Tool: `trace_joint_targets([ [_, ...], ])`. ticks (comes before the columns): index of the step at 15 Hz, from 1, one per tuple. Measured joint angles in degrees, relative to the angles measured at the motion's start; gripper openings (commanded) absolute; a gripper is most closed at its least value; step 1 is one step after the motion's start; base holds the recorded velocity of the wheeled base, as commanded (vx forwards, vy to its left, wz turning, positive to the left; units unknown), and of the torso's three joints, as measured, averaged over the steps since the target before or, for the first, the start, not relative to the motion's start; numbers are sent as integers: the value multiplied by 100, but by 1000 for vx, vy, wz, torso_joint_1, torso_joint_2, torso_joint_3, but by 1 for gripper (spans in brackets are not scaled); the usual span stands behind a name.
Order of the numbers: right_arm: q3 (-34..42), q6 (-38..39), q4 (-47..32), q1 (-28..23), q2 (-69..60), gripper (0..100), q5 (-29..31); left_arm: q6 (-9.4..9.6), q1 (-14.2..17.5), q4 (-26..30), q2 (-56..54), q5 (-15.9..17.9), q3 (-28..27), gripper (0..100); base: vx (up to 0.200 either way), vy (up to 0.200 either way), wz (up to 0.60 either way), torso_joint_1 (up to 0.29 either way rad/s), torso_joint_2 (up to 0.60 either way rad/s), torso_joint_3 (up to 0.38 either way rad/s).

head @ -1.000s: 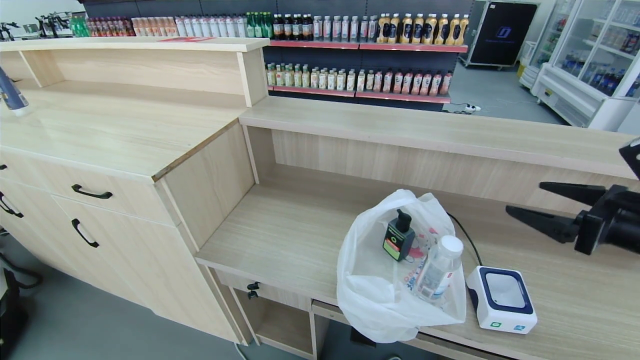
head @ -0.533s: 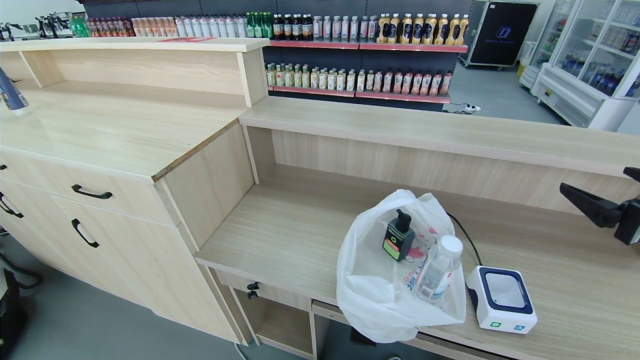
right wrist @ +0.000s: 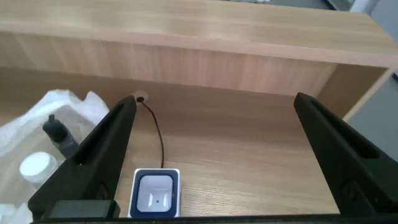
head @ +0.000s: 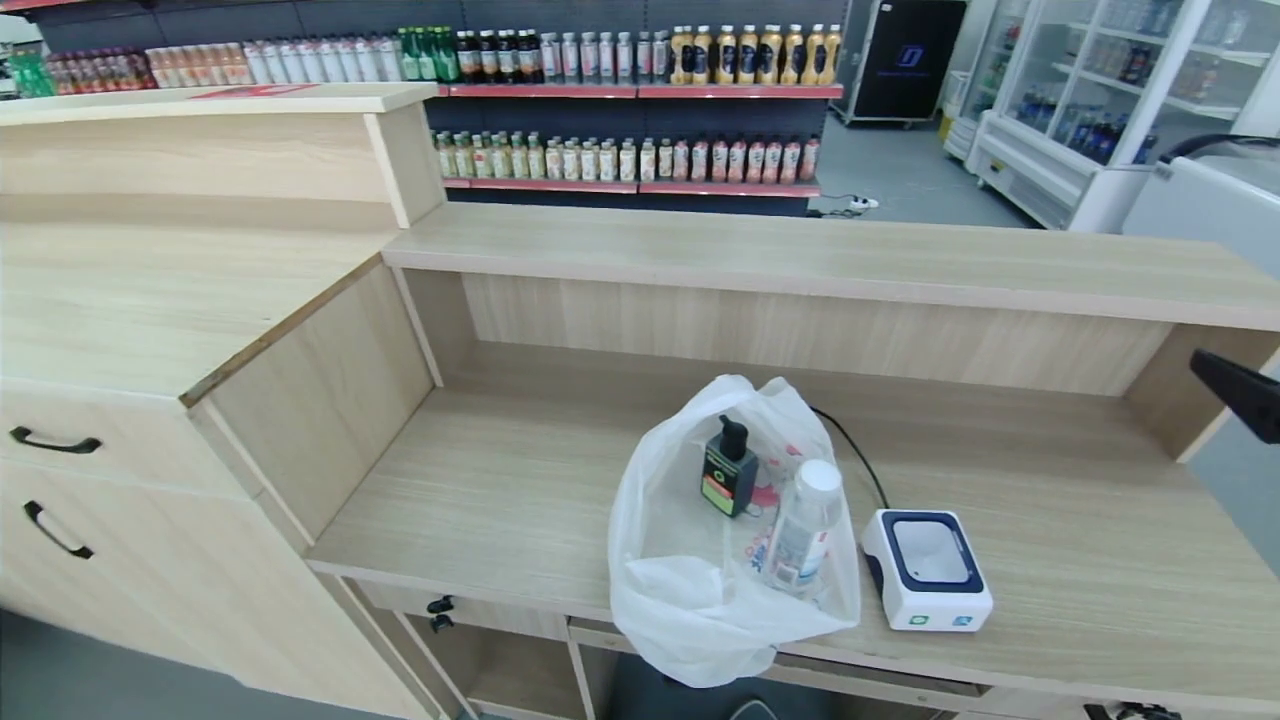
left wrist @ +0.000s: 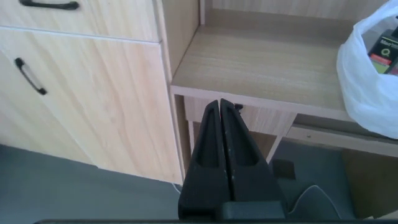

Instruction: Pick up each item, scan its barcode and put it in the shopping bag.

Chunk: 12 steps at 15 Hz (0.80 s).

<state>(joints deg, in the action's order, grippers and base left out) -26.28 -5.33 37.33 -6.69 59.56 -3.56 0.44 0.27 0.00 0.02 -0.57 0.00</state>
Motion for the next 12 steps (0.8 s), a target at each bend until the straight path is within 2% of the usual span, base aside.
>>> trace_joint_targets([
  [2,211,79,-132,85,-428,100,405,0,-5,0,0,0,0,0,0,0,0,0,0,0],
  [5,950,77,-712,267,-1458,100,823,-1,-6,0,0,-2,0,0,0,0,0,0,0,0],
  [9,2114,121,-1363,505,-3021,100,941,0,-5,0,0,-2,0,0,0,0,0,0,0,0],
  [12,2512,183,-2071,696,-4091,100,829,0,0,0,0,0,0,0,0,0,0,0,0,0],
])
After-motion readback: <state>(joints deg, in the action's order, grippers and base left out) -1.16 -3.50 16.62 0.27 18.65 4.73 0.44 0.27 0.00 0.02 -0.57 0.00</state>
